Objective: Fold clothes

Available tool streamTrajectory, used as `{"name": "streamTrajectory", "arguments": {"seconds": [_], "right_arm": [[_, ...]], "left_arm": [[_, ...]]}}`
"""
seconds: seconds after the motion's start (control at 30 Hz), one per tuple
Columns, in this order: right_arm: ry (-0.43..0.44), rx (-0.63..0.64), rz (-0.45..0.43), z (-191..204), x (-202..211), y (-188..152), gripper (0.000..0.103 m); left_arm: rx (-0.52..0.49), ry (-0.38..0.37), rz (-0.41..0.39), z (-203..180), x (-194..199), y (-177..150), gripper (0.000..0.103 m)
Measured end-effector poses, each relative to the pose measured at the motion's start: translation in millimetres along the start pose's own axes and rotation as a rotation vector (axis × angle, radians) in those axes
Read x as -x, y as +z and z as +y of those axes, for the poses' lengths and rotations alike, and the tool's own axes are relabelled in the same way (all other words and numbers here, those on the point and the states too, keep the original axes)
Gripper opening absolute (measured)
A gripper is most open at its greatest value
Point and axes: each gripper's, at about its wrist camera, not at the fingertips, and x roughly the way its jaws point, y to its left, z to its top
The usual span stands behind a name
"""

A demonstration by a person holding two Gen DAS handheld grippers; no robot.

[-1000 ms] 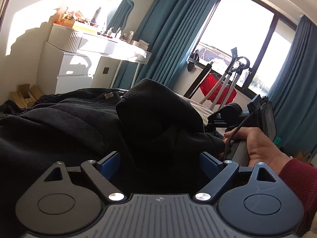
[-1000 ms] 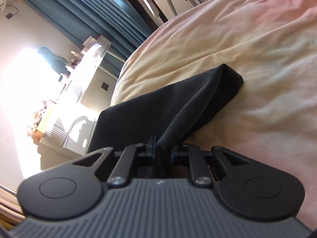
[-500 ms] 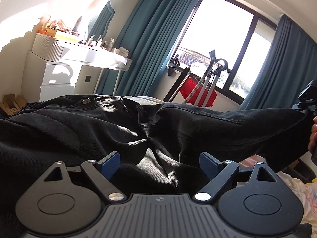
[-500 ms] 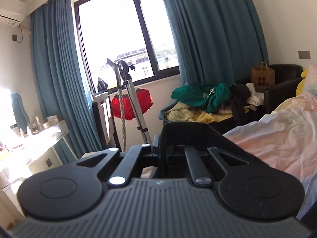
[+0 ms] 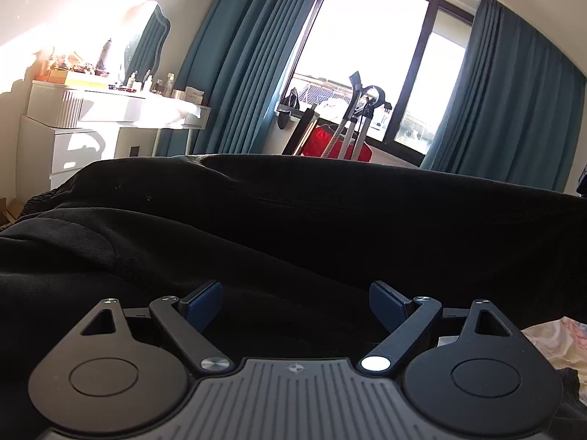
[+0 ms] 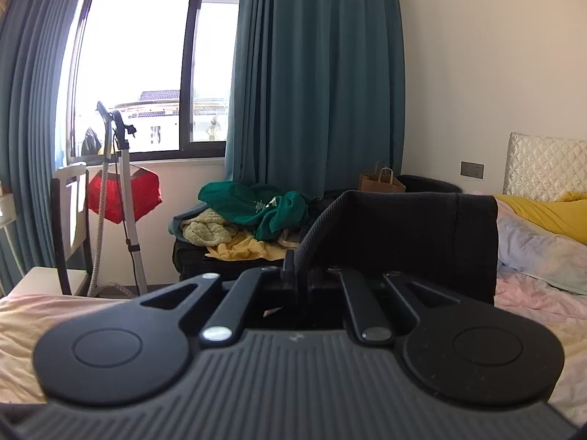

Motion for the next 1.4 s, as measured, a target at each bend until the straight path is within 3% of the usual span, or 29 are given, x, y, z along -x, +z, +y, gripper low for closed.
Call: {"name": "streamTrajectory", "arguments": {"seconds": [0.27,0.4,0.53,0.63,0.67,0.73,0.77,0.8,0.93,1.17,1.33,1.4], "right_arm": [[-0.05,-0.055,0.24,24.3,-131.9,-62.0,0.008],[-0.043,-0.035,0.269,55.9,-182.3,-75.2,0.008],[-0.058,0.099,0.243,87.6,-218.4,-75.6,0.01],[0.029,-0.004,0.339,79.4,-239.3,-78.1,0.015],[0.061,-0.044,0.374,76.0,-246.3,-79.0,0.021],[0.112,-0.124,0.367,63.0,-242.3,-78.9,0.05],[0.125,-0.164,0.338,54.1,-236.6,-77.9,0.072],[0.131,-0.216,0.314,42.0,-228.5,-76.3,0.084],[0.149,-0.4,0.297,-17.3,-199.1,-76.0,0.083],[0.113,-0.688,0.44,-121.5,-164.2,-122.7,0.082],[0.181,-0.684,0.491,-125.5,-166.5,-154.1,0.076],[0.176,-0.666,0.486,-118.5,-171.9,-155.7,0.068]], "left_arm": [[-0.063,0.039,0.049,-7.8,-31.9,-12.8,0.089],[-0.092,0.04,0.062,-9.6,-45.4,-11.3,0.089],[-0.07,0.03,0.046,-4.2,-57.5,-3.4,0.091],[-0.067,0.025,0.07,-0.5,-68.5,-5.8,0.091],[-0.081,0.028,0.071,-1.2,-70.6,-7.1,0.091],[-0.111,0.03,0.072,-4.2,-73.6,-9.8,0.091],[-0.123,0.025,0.069,-5.8,-73.3,-10.9,0.091],[-0.13,0.021,0.064,-6.8,-72.4,-11.4,0.091],[-0.121,-0.005,0.064,-9.5,-65.9,-11.5,0.091],[-0.098,-0.033,0.072,-15.7,-46.4,-10.0,0.091],[-0.103,-0.034,0.087,-19.9,-42.9,-10.8,0.091],[-0.106,-0.035,0.098,-20.1,-45.9,-13.0,0.091]]}}
